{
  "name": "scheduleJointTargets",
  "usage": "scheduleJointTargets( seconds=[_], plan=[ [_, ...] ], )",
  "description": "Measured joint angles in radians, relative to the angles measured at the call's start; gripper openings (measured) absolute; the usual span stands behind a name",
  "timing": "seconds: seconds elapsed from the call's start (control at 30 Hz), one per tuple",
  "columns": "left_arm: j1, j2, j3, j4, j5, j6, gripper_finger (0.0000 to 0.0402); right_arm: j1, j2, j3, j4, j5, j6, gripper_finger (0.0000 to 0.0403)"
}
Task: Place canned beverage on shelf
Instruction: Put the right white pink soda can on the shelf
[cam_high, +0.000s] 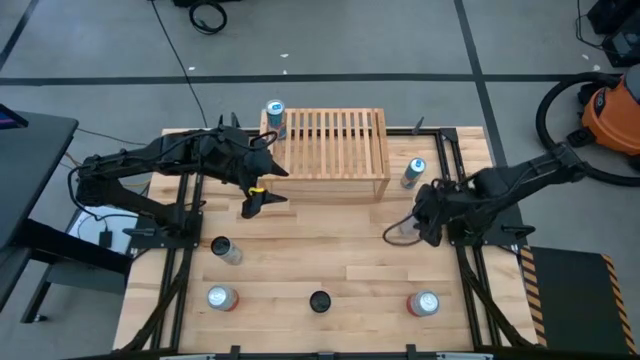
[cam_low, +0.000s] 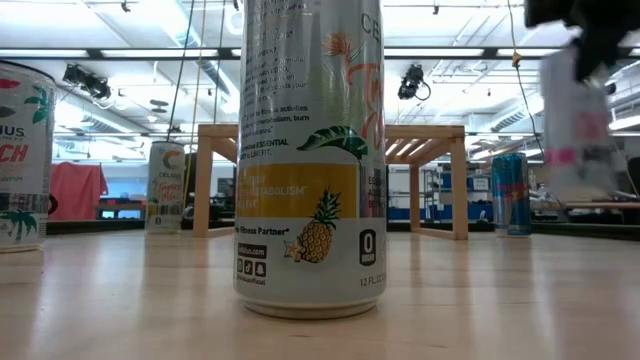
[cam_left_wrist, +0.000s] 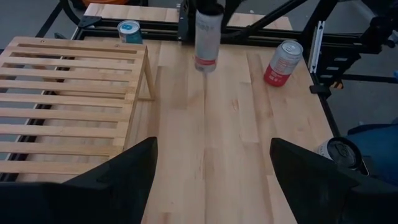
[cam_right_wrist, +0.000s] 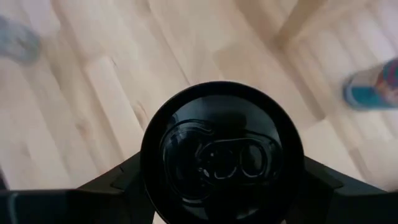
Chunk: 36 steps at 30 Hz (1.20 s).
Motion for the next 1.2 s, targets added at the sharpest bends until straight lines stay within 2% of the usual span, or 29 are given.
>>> scheduleJointTargets(
  seconds=[0.2,0.4,0.7,0.87,1.03,1.2],
  plan=[
    [0.000,0.000,0.000,0.000,0.000,0.000,0.0314,-0.139,0.027,0.162,-0.066,0.021,-0.123,0.0260],
    [0.001,0.000,0.000,-0.003,0.000,0.000,0.0314,-0.302,0.114,0.353,-0.103,0.027,-0.277,0.0260],
    [0.001,0.000,0.000,-0.005,0.000,0.000,0.0314,-0.532,0.347,0.685,-0.114,0.021,-0.587,0.0260],
    [0.001,0.000,0.000,-0.005,0.000,0.000,0.0314,-0.648,0.501,0.873,-0.114,-0.058,-0.701,0.0260],
    [0.001,0.000,0.000,-0.005,0.000,0.001,0.0314,-0.718,0.630,1.011,-0.129,-0.083,-0.755,0.0260],
    [0.017,0.000,0.000,-0.004,-0.007,0.036,0.0314,-0.738,0.687,1.072,-0.129,-0.118,-0.794,0.0260]
  ],
)
